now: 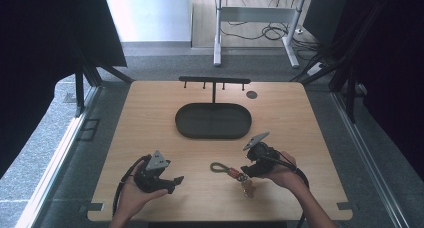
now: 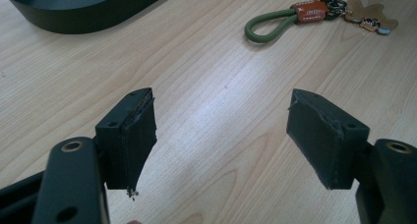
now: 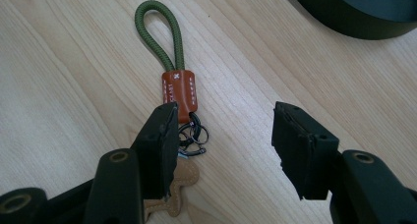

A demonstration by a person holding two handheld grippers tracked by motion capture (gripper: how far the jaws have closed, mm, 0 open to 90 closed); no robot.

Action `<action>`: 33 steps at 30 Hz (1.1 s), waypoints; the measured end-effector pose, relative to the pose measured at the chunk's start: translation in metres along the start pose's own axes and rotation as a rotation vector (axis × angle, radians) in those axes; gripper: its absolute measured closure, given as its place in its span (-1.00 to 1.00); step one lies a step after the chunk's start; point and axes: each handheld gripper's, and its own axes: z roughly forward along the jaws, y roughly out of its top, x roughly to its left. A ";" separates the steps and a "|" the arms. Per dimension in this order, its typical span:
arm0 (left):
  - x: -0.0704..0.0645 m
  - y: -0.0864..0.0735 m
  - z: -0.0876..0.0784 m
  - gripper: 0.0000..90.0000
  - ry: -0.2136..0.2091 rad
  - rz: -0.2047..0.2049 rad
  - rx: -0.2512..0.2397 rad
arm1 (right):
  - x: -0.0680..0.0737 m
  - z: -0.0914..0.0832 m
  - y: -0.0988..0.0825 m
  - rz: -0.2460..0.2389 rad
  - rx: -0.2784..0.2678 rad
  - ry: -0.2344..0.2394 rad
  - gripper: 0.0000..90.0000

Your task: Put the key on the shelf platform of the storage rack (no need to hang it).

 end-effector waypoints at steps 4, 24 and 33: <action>-0.002 0.000 0.002 -0.39 -0.002 0.005 0.006 | 0.001 0.002 0.002 -0.001 0.007 -0.002 -0.01; -0.003 0.000 0.006 -0.39 -0.012 0.008 0.015 | 0.005 0.031 0.015 -0.015 0.089 0.017 0.00; -0.004 0.000 0.006 -0.39 -0.013 0.010 0.017 | 0.011 0.048 0.016 -0.056 0.131 0.043 0.03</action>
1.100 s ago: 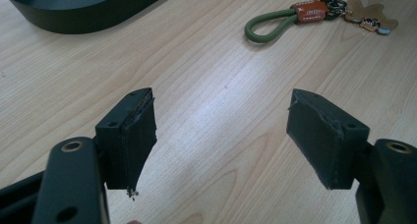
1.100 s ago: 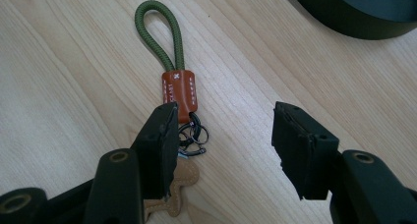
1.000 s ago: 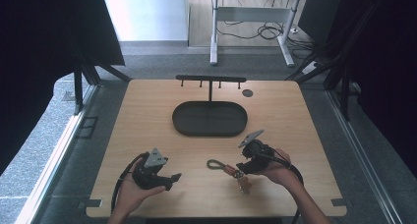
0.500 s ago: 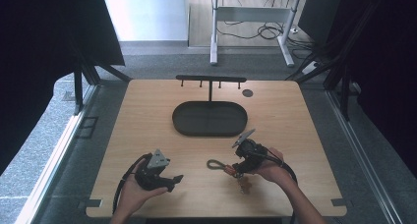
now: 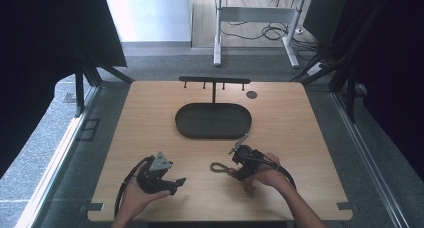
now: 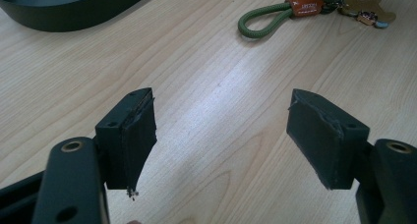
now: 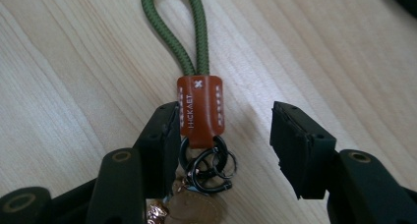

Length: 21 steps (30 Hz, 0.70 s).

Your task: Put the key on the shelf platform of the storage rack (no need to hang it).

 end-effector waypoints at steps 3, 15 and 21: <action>0.000 0.000 0.002 -0.39 -0.003 0.003 0.005 | 0.002 0.005 0.000 -0.002 0.008 0.009 0.04; -0.001 0.000 0.004 -0.39 -0.011 0.004 0.009 | 0.009 0.016 0.003 -0.026 0.021 0.005 0.23; -0.002 0.000 0.004 -0.39 -0.011 0.007 0.010 | 0.007 0.016 0.004 0.004 0.025 0.038 0.44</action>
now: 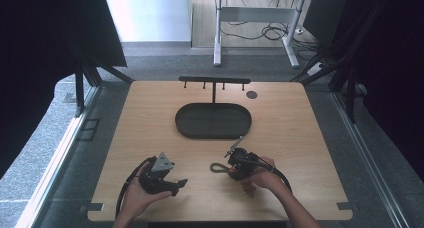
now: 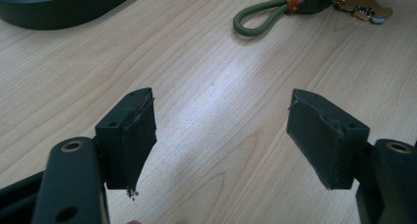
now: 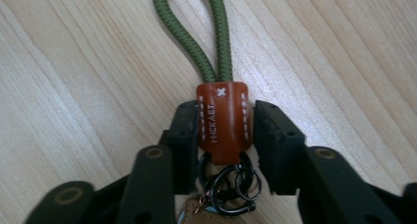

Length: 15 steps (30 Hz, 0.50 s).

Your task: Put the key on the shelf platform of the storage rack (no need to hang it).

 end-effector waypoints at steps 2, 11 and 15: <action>0.000 0.000 0.000 -0.39 0.001 -0.001 0.000 | -0.001 0.000 0.000 0.000 0.001 0.005 0.46; 0.001 -0.001 0.000 -0.39 0.003 -0.004 -0.001 | -0.002 -0.001 -0.001 -0.008 0.005 0.014 0.49; 0.002 -0.001 -0.001 -0.39 0.005 -0.007 -0.002 | -0.003 -0.010 -0.001 -0.011 0.000 0.017 0.49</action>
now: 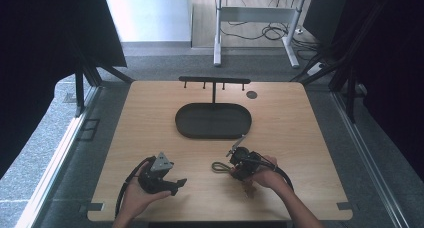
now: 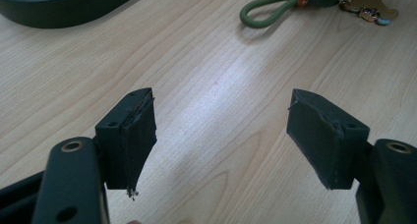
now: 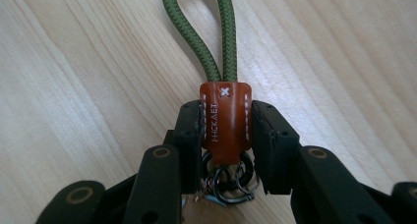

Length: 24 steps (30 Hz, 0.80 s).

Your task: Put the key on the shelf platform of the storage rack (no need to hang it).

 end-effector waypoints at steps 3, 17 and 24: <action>0.000 0.000 -0.001 -0.39 0.004 -0.003 -0.006 | -0.001 -0.010 0.000 -0.002 -0.018 -0.008 0.49; -0.001 0.001 0.002 -0.39 -0.021 -0.002 -0.008 | -0.001 -0.055 -0.001 -0.008 -0.096 -0.050 0.49; -0.001 0.001 0.002 -0.39 -0.018 -0.002 -0.006 | -0.003 -0.067 0.002 -0.020 -0.110 -0.055 0.49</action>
